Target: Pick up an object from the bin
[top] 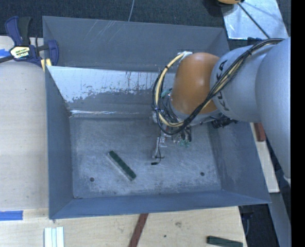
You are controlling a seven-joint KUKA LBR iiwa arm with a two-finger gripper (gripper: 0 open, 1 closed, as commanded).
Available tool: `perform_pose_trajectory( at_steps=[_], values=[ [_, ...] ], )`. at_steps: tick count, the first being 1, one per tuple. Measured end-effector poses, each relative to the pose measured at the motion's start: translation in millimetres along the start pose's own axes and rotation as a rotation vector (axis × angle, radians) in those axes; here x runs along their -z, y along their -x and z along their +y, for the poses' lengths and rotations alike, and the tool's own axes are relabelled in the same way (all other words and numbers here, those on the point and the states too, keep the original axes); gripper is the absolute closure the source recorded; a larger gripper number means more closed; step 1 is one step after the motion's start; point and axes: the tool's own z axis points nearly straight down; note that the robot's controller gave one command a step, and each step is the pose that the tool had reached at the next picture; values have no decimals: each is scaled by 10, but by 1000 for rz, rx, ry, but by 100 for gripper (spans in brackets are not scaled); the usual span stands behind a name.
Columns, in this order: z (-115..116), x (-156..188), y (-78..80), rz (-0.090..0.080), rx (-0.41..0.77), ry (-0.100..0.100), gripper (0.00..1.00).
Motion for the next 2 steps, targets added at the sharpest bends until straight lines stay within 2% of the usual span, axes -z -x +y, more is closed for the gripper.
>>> perform_pose_trajectory(
  at_steps=[1, 2],
  values=[
    [-184, 169, 143, 4, 61, 0, 0],
    [-641, -25, 155, 1, 184, 0, 100]
  ],
)
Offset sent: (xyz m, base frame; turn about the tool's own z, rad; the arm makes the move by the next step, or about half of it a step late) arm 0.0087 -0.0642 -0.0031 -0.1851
